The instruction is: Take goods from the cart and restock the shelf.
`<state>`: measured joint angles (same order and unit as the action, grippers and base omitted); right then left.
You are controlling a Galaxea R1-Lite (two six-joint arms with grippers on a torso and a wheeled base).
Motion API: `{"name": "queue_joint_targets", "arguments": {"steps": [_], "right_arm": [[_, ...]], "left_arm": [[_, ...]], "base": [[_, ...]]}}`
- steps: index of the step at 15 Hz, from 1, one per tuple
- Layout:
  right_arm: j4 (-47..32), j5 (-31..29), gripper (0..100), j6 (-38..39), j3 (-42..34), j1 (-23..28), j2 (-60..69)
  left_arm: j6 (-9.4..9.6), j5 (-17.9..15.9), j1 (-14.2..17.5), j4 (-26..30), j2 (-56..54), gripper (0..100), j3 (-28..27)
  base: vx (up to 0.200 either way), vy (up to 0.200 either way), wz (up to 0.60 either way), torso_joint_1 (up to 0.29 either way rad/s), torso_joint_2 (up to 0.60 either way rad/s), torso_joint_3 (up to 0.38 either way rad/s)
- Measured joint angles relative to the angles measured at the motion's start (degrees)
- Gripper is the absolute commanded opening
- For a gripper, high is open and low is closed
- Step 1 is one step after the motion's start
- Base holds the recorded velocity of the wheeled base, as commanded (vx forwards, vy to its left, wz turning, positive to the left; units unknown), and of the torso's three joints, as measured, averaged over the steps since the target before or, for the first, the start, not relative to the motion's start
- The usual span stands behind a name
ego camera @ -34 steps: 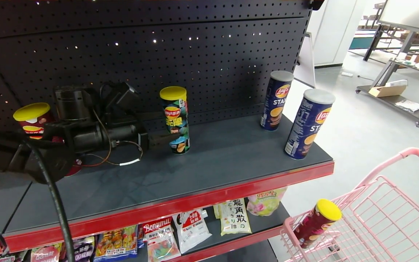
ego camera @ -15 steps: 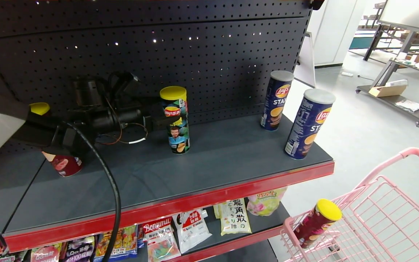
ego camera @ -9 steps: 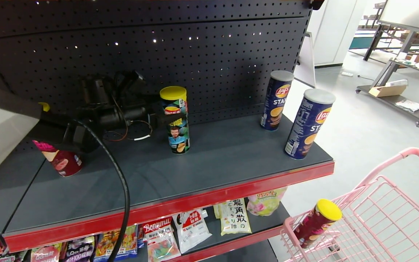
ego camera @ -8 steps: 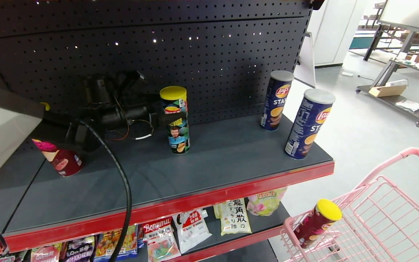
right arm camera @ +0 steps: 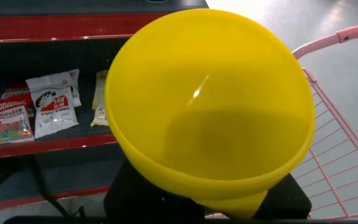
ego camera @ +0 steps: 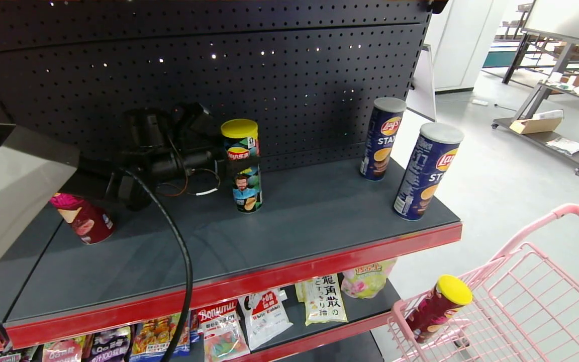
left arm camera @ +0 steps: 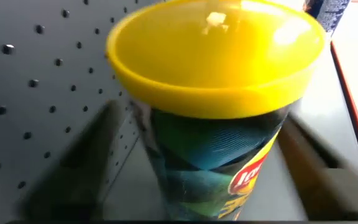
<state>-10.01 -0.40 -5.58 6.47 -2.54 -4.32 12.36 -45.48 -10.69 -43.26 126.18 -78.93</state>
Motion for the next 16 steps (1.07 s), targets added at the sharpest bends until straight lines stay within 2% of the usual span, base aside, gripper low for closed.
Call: {"name": "queue_joint_targets", "arguments": {"steps": [6,9,12,16], "right_arm": [[0.0,0.02,0,0.0,-0.09,0.0,0.0],[0.0,0.07,0,-0.02,-0.09,0.0,0.0],[0.05,0.13,0,-0.02,-0.24,0.0,0.0],[0.16,0.22,0,0.01,-0.24,0.0,0.0]], "left_arm": [[-1.12,0.44,-0.63,-0.01,-0.5,0,0.99],[-3.06,0.82,-0.9,-0.01,-2.82,0,4.0],[-5.33,2.4,-1.44,-1.82,-8.94,0,13.75],[-7.08,5.77,-2.8,-11.17,-18.14,0,29.73]], "base": [[0.0,0.0,0.0,0.0,0.0,0.0],[0.0,0.0,0.0,0.0,0.0,0.0],[0.0,0.0,0.0,0.0,0.0,0.0],[0.0,0.0,0.0,0.0,0.0,0.0]]}}
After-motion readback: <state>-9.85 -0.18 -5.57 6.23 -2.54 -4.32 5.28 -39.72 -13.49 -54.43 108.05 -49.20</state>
